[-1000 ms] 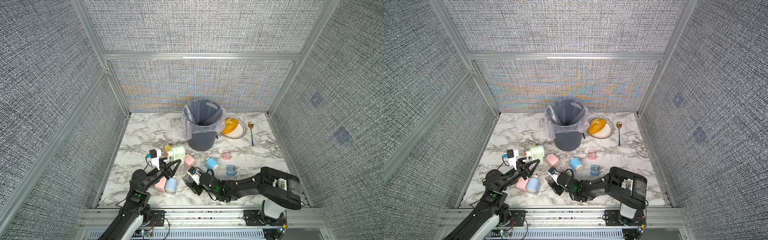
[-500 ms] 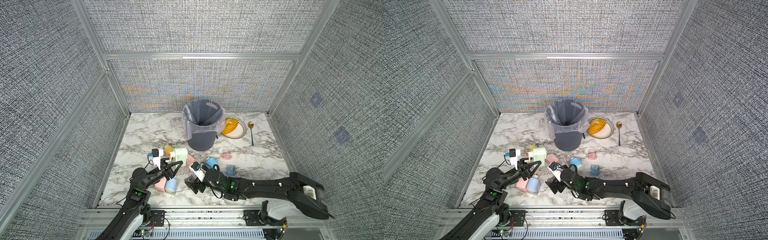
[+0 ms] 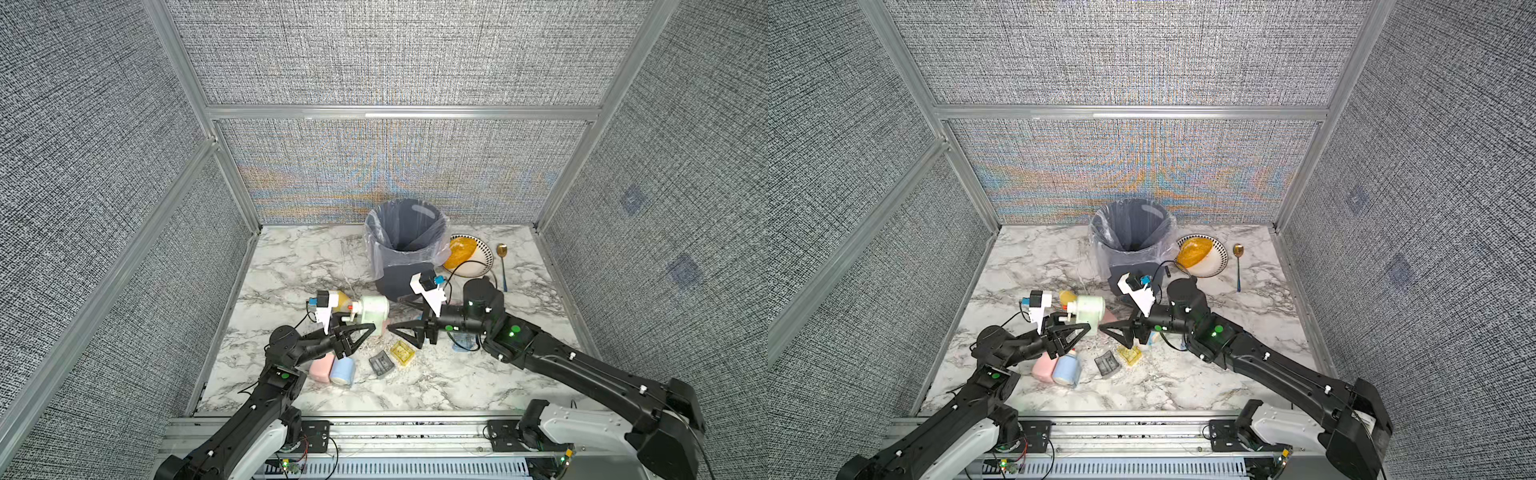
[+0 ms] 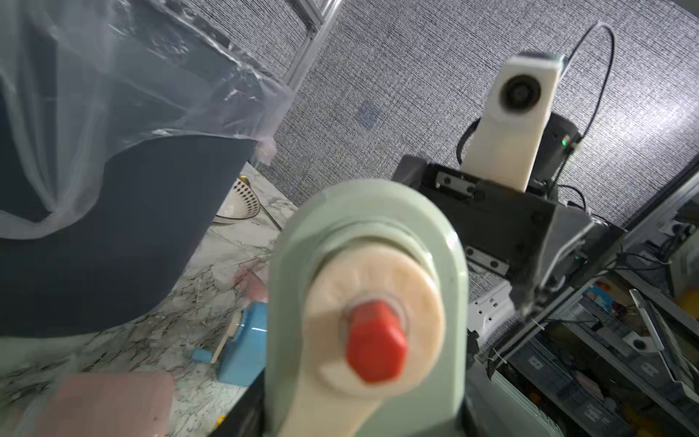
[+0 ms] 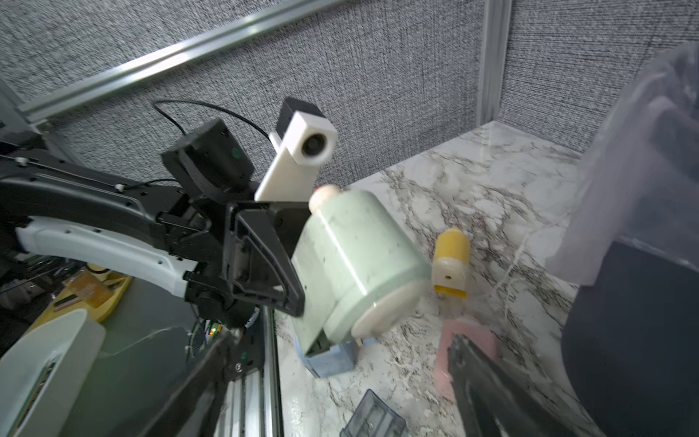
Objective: Take out the pencil sharpener tray and clean the shavings
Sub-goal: Place the pencil sharpener at the center of the board.
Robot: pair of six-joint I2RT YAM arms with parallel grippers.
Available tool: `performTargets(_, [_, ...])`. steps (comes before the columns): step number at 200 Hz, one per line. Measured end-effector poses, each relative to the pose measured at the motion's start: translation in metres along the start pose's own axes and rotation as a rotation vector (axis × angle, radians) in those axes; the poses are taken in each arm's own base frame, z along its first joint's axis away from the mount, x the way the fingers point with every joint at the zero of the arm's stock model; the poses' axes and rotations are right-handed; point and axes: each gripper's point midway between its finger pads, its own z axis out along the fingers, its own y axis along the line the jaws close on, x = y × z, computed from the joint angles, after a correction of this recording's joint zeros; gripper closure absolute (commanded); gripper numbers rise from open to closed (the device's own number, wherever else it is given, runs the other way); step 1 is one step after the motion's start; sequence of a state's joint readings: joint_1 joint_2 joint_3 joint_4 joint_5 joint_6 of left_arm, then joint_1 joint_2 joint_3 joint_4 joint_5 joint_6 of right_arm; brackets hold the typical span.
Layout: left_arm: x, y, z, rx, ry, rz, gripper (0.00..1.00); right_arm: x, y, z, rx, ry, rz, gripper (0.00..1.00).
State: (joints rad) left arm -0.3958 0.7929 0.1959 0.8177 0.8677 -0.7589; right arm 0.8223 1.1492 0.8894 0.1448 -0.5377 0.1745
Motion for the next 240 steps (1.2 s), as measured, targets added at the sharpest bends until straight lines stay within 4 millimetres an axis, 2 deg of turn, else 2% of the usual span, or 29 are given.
performTargets(16, [0.002, -0.005, 0.004, 0.022, 0.018, -0.004, 1.0, -0.005, 0.001, 0.001, -0.046, 0.013, 0.016, 0.09])
performTargets(55, [0.012, -0.022, 0.013, 0.102, 0.081, 0.005, 1.0, -0.01, -0.016, 0.006, -0.079, 0.049, 0.082, 0.1])
performTargets(72, [0.013, -0.025, 0.015, 0.114, 0.089, 0.008, 1.0, -0.011, -0.017, 0.008, -0.103, 0.061, 0.097, 0.12])
performTargets(101, [0.016, -0.03, 0.017, 0.142, 0.114, 0.014, 1.0, -0.007, -0.011, 0.014, -0.186, 0.103, 0.125, 0.21])
performTargets(144, [0.018, -0.029, 0.02, 0.15, 0.128, 0.019, 1.0, 0.013, 0.002, 0.019, -0.318, 0.176, 0.172, 0.4])
performTargets(161, [0.02, -0.031, 0.02, 0.162, 0.141, 0.016, 1.0, 0.015, 0.005, 0.019, -0.349, 0.182, 0.165, 0.51])
performTargets(185, [0.022, -0.031, 0.02, 0.166, 0.153, 0.011, 0.98, 0.016, 0.005, 0.018, -0.356, 0.186, 0.165, 0.58])
performTargets(190, [0.022, -0.031, 0.02, 0.167, 0.155, 0.011, 0.93, 0.016, 0.005, 0.018, -0.357, 0.185, 0.162, 0.59])
performTargets(199, [0.021, -0.031, 0.021, 0.167, 0.157, 0.012, 0.79, 0.015, 0.005, 0.018, -0.358, 0.181, 0.156, 0.59])
performTargets(220, [0.019, -0.031, 0.021, 0.154, 0.156, 0.016, 0.31, 0.014, 0.003, 0.017, -0.355, 0.172, 0.149, 0.61])
performTargets(240, [0.015, -0.027, 0.02, 0.107, 0.134, 0.015, 0.07, 0.017, 0.0, 0.019, -0.35, 0.166, 0.15, 0.63])
